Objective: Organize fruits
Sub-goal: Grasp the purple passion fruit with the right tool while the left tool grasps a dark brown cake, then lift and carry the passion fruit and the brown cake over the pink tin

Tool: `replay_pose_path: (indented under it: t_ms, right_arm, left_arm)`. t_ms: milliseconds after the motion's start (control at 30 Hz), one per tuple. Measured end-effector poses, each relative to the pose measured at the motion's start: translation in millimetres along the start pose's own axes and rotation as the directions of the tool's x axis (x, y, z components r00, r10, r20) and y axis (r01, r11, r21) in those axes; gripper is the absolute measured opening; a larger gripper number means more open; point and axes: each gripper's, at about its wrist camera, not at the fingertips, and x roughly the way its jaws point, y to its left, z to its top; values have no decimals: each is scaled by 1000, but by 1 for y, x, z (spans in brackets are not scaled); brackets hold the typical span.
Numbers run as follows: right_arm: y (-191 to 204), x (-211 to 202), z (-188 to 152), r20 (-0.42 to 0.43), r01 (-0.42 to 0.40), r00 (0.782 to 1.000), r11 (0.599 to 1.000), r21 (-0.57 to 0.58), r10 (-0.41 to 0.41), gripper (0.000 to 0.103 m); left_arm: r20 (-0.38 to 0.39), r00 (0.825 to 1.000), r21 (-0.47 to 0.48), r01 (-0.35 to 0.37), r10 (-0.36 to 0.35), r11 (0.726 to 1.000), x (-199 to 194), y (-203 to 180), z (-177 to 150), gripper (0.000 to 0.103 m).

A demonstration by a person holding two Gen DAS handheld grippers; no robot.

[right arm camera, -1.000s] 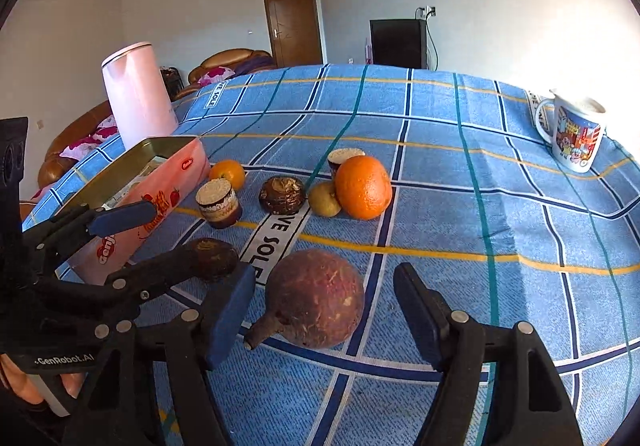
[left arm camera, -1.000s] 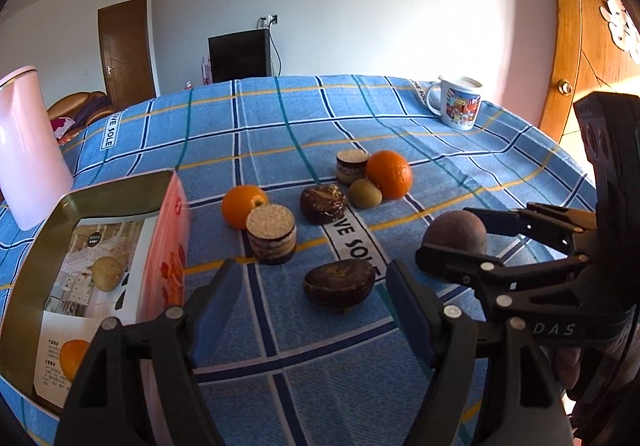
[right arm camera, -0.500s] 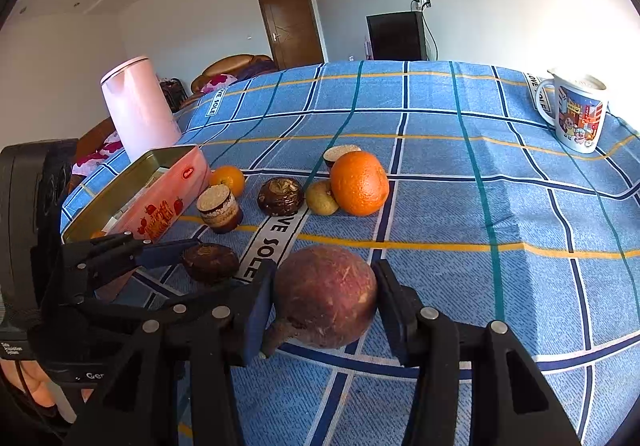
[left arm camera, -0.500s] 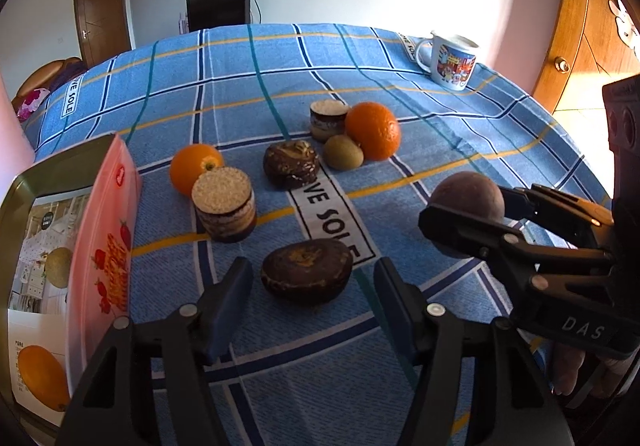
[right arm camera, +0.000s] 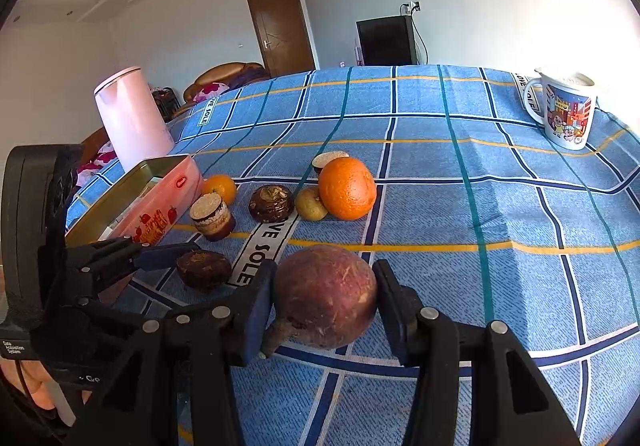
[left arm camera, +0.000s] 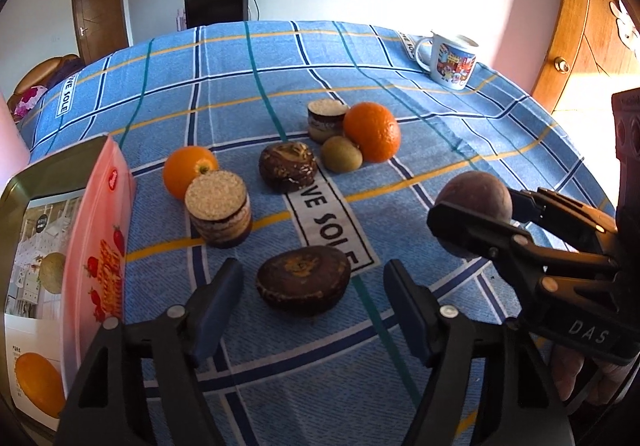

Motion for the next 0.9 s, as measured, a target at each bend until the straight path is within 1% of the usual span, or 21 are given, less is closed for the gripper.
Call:
replay_pose_path:
  t_ms: [33,67,100,167,267,300,467,633,900]
  right_arm:
    - [0,0,0,2,1,1000,1000,1,-1,51]
    - [0,0,0,2,2,1000,1000,0,-2,51]
    - [0,0,0,3,1,1000,1000,-1,-1,51]
    - [0,-1,0,4,3,1000,1000,-2,-3,51]
    - [1,0,0,3,2,1000,1000,-5,-2,51]
    - [1,-1,0,8,3,1000,1000,-6,-3,51]
    - [4,-7,-2,44,8,999,1000,-23,-7,51]
    - [9,-15,-3,92,13,996,999,-51,-9,51]
    - [15,-25,-7,152,16,988,996,-91,-2,51]
  left_arm:
    - [6,1000,-10,2,-2,1000,-1,2,0,56]
    - [12,1000,-21,16,-16,1000,-2,4,0,53]
    - [17,999,-32,32,-32,999,-3,7,-1,45]
    - [19,998,-35,59,-58,998,-4,8,-2,46]
    - [29,996,-28,81,-80,996,-6,6,-4,45]
    - [40,996,-28,79,-78,996,-8,5,-4,45]
    - [124,991,-16,52,-50,999,-23,1,-8,45]
    - [204,979,7,6,-7,1000,-36,-5,-12,45]
    - [279,960,24,-39,31,999,-47,-10,-15,45]
